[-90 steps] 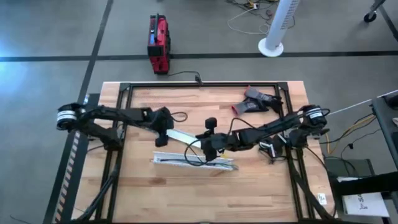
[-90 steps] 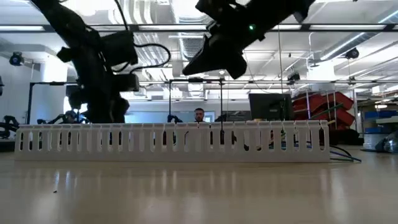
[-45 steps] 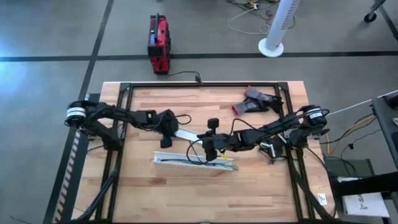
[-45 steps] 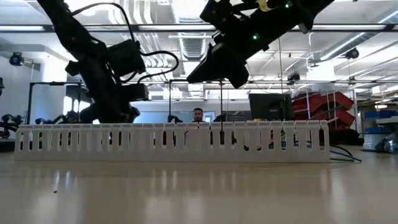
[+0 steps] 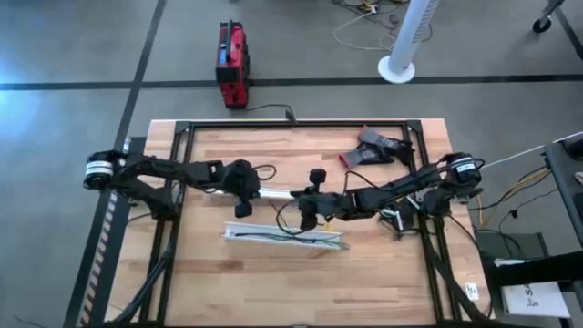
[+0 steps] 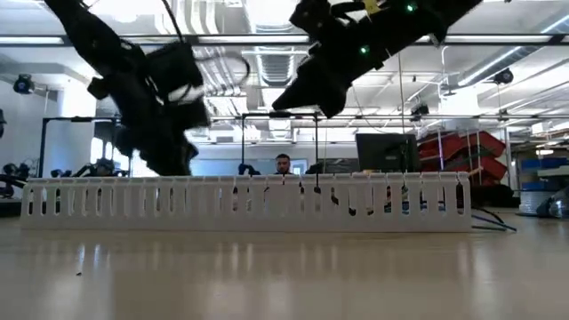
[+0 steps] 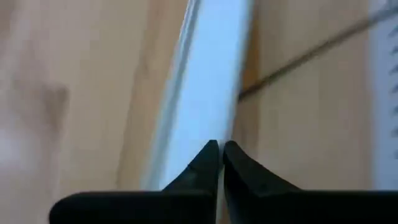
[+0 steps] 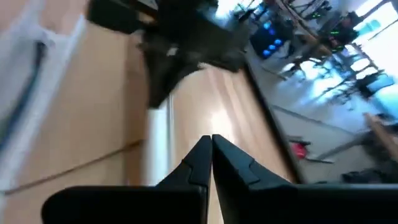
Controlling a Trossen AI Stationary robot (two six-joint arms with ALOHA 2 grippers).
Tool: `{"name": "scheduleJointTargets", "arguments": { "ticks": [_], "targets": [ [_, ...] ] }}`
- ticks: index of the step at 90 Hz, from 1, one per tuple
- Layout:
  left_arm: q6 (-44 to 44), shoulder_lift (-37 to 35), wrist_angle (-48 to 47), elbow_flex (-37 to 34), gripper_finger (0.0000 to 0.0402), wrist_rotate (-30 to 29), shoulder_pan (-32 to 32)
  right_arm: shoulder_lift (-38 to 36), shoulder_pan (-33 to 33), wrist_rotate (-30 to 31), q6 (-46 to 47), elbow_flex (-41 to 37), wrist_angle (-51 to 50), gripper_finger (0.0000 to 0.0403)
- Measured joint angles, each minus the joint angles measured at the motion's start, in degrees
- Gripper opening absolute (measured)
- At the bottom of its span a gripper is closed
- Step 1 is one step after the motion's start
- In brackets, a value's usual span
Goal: Ziptie cables
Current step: Close the white cable duct
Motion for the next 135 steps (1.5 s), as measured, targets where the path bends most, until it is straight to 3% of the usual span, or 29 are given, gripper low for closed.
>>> {"name": "scheduleJointTargets", "arguments": {
  "ticks": [10, 23, 39, 55, 62, 69, 75, 87, 98, 135],
  "targets": [
    [-1.5, -3.3, -0.2, -0.4, 0.0, 1.0, -0.5, 0.1, -1.1, -3.5, 4.5, -4.9, 9.2, 0.0],
    [-2.0, -6.7, 0.1, -0.4, 0.0, 3.3, -0.9, 0.1, -2.4, -3.9, 7.2, -9.6, 16.6, 0.0],
    [-1.4, -8.5, -0.3, -0.8, 0.0, 3.2, -0.8, 0.2, -2.9, -10.2, 6.0, -10.1, 16.5, 0.0006],
    [-3.3, -7.3, 0.2, -2.1, 0.0021, 2.5, -0.8, 0.6, -3.0, -11.2, 4.8, -10.2, 16.9, 0.0046],
    [-6.6, -6.1, 4.1, -3.5, 0.0044, -0.1, -0.8, 0.6, -3.2, -11.2, 5.1, -10.1, 17.0, 0.0068],
    [-10.7, -4.8, 11.6, -5.9, 0.0072, -6.6, -0.8, 0.6, -3.2, -11.2, 5.4, -10.1, 17.4, 0.0087],
    [-12.2, -3.4, 18.1, -8.3, 0.0095, -10.6, -0.7, 0.6, -3.2, -11.2, 5.4, -10.1, 18.1, 0.0099],
    [-12.9, 0.7, 30.6, -12.9, 0.013, -10.7, -0.8, 0.6, -3.2, -11.2, 5.4, -10.1, 18.1, 0.0114],
    [-13.0, 5.9, 39.9, -15.7, 0.0138, -12.5, -0.7, 0.6, -3.2, -11.1, 5.0, -10.1, 19.2, 0.0119],
    [-13.5, 26.4, 58.0, -16.4, 0.0058, -14.4, -0.7, 0.6, -3.2, -11.1, 4.8, -10.1, 21.1, 0.0085]
  ]
}}
